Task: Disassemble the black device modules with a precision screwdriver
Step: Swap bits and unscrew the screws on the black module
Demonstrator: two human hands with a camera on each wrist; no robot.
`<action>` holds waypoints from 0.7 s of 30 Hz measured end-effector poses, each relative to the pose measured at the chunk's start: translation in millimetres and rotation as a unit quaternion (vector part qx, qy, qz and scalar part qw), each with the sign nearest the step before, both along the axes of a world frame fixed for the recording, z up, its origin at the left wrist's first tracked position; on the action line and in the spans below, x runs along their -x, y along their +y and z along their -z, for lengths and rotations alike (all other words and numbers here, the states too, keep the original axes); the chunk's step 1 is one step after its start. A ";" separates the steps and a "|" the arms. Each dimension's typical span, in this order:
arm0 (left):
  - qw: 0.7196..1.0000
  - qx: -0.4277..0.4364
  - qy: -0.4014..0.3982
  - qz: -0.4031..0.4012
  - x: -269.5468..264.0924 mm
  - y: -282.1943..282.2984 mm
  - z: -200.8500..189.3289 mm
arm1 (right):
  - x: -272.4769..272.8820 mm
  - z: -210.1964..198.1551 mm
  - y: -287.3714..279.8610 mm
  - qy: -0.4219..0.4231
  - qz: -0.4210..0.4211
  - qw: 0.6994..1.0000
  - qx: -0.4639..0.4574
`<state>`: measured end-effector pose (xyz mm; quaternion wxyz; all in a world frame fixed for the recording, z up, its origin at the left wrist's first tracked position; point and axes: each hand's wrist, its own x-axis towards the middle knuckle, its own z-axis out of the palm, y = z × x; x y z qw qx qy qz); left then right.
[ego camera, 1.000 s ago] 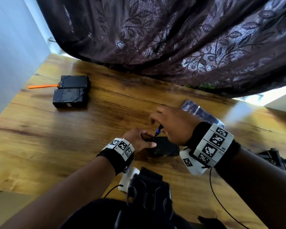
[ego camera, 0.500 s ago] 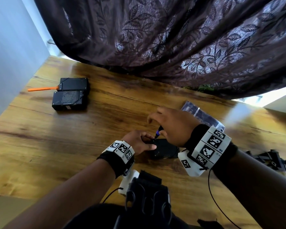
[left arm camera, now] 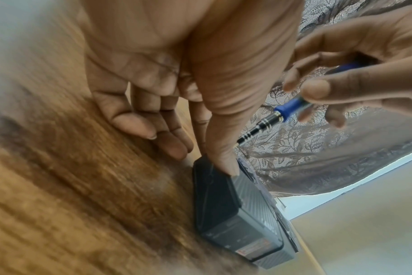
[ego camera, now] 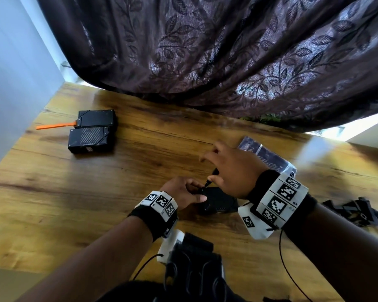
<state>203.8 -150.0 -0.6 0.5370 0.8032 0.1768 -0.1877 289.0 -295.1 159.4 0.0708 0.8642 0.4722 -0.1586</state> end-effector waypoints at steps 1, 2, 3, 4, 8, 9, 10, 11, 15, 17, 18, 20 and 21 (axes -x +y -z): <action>1.000 -0.001 0.001 0.001 -0.2 -0.1 -0.3 | -1.2 0.3 -1.6 0.015 0.000 1.000 -0.007; 1.000 -0.001 0.002 0.002 -0.4 0.0 -1.2 | -2.6 0.7 -2.3 0.031 0.002 0.999 -0.015; 1.000 -0.001 0.003 0.003 -0.5 0.1 -2.2 | -3.9 0.9 -2.8 0.043 0.005 0.999 -0.022; 1.000 0.001 0.003 0.003 -0.7 -0.1 -3.0 | -5.0 1.4 -3.3 0.049 0.010 0.998 -0.026; 1.000 -0.003 0.004 0.008 -0.8 -0.4 -4.3 | -3.5 2.5 -4.4 0.041 0.015 0.998 -0.037; 1.000 -0.004 0.006 0.008 -1.2 -0.5 -3.9 | -2.4 3.0 -4.7 0.036 0.010 0.999 -0.039; 1.000 -0.004 0.005 0.010 -1.5 -0.4 -3.8 | -1.1 3.2 -4.8 0.028 0.006 0.999 -0.037; 1.000 -0.005 0.005 0.012 -1.0 -0.2 -4.8 | 0.8 3.6 -4.1 0.017 0.003 0.999 -0.031; 1.000 -0.006 0.004 0.017 -0.6 -0.3 -5.1 | 6.2 4.2 -2.0 -0.025 0.004 1.000 0.008; 1.000 -0.008 0.002 0.017 0.1 -0.5 -5.0 | 8.3 2.3 -1.9 -0.024 0.005 1.000 0.012; 1.000 -0.009 0.003 0.015 0.2 -0.7 -5.2 | 9.0 1.0 -2.6 -0.019 0.004 1.000 0.010; 1.000 -0.009 0.003 0.014 0.3 -0.9 -6.5 | 9.5 -1.4 -4.2 -0.002 0.000 1.000 0.000; 1.000 -0.009 0.003 0.015 0.3 -0.9 -7.1 | 9.1 -1.7 -4.4 0.008 -0.007 1.000 -0.008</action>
